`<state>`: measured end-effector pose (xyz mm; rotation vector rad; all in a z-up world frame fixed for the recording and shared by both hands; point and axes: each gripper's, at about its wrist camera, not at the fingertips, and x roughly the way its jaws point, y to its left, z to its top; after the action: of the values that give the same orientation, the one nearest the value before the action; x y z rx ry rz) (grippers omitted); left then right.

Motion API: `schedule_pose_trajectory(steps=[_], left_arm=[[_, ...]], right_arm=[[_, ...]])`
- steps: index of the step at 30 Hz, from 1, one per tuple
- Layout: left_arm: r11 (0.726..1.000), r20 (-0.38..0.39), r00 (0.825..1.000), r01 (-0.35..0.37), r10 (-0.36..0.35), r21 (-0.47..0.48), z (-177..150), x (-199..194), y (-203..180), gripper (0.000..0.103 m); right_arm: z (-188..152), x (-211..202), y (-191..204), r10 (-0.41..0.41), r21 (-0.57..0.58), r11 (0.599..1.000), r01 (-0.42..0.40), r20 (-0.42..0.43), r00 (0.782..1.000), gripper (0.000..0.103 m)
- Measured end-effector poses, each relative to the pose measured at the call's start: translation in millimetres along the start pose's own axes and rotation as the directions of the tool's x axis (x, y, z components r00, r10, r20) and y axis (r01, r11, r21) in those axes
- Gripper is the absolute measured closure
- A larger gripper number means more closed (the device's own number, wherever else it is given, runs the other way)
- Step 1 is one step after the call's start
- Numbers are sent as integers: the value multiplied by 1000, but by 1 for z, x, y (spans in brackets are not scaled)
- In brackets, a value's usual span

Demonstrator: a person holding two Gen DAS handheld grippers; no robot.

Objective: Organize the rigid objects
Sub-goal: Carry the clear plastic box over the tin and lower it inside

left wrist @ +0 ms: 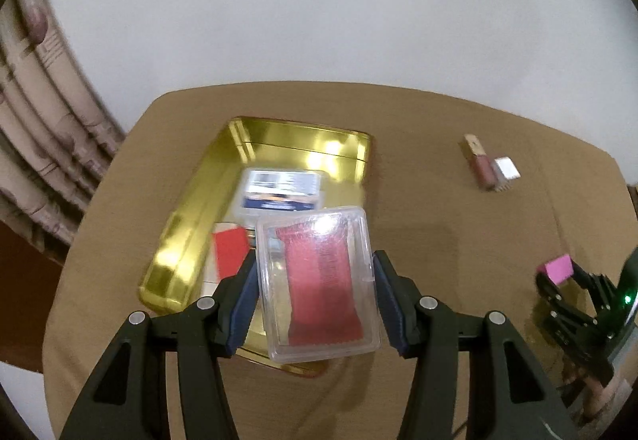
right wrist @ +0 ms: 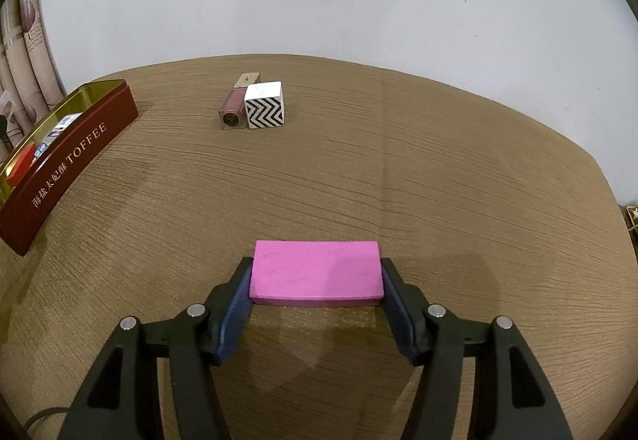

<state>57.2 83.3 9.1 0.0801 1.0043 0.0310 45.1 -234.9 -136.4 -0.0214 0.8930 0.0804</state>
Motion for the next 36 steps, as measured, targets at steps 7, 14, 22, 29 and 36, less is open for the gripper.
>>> schedule_pose_trajectory(steps=[7, 14, 22, 29, 36], left_arm=[[997, -5, 997, -71, 70, -22, 7, 16, 35, 52], [994, -41, 995, -94, 92, -52, 9, 40, 63, 52], [995, -49, 996, -80, 77, -62, 9, 54, 80, 52], [995, -64, 995, -78, 74, -63, 10, 65, 88, 52], [994, -73, 995, -71, 64, -88, 11, 68, 94, 52]], right_arm=[[0, 0, 0, 0, 0, 1000, 0, 0, 1000, 40], [1, -1, 0, 0, 2, 1000, 0, -1, 1000, 40], [1, 0, 0, -3, 1, 1000, 3, -1, 1000, 40], [1, 0, 0, -3, 1, 1000, 3, -1, 1000, 40], [1, -1, 0, -3, 2, 1000, 3, -1, 1000, 40]])
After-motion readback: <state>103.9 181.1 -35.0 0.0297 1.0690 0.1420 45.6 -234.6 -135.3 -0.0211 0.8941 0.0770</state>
